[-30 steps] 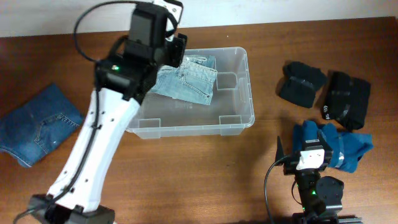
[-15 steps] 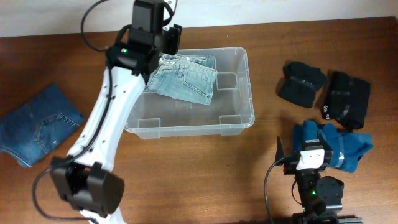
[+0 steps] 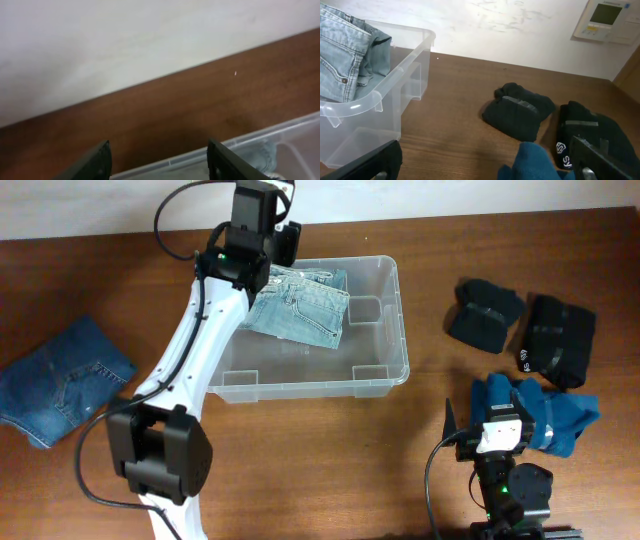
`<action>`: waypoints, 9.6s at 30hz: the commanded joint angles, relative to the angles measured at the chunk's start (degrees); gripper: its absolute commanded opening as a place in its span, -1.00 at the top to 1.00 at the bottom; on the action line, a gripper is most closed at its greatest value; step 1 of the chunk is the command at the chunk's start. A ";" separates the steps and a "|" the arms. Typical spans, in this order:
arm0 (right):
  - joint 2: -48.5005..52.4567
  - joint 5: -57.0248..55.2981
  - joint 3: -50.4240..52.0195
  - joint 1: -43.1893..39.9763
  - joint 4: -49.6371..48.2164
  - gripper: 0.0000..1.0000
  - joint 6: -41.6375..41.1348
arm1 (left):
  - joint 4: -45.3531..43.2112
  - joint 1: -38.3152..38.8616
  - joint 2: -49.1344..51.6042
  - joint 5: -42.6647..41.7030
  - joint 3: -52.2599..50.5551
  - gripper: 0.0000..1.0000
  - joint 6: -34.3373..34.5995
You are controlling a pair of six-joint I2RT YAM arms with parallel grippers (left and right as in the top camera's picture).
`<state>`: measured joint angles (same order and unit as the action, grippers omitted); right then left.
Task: Pack container
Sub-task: 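Lower the light blue jeans into the bin and release them, then move the left gripper back to the dark blue jeans, then grasp the dark blue jeans with the left gripper, then lift the dark blue jeans and carry them over the bin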
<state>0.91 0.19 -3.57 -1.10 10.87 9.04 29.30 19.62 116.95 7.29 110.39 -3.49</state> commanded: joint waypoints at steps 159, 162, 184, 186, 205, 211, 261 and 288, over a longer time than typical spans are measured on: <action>-0.37 -0.48 0.42 -0.48 0.11 -0.97 -0.33 | 36.89 -43.78 -4.74 -12.26 -9.68 -0.18 45.81; -0.37 -0.48 0.42 -0.48 0.13 -0.97 -0.33 | 29.66 -43.65 -6.01 -12.26 -17.05 -0.19 50.71; -0.39 -0.48 0.42 -0.48 0.13 -0.97 -0.35 | 14.86 -48.81 -24.17 -1.64 -37.66 -0.21 55.32; -0.39 -0.48 0.42 -0.48 0.13 -0.97 -0.35 | 12.90 -52.41 -24.17 -3.54 -39.41 -0.22 55.32; -0.37 -0.48 0.42 -0.48 0.13 -0.97 -0.35 | -10.19 -55.36 -23.15 -10.62 -54.45 -0.66 58.31; -0.39 -0.48 0.42 -0.48 0.13 -0.97 -0.33 | -9.62 -55.41 -22.32 -10.91 -57.83 -0.74 58.34; -0.37 -0.48 0.42 -0.48 0.13 -0.96 -0.35 | -23.32 -61.09 -16.37 -8.55 -58.55 0.99 46.56; -0.37 -0.48 0.42 -0.48 0.13 -0.96 -0.35 | -18.95 -57.20 -46.60 -26.29 -47.10 0.99 27.26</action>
<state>0.91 0.19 -3.57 -1.10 10.87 9.04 12.69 -39.03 74.02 -16.32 56.80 25.23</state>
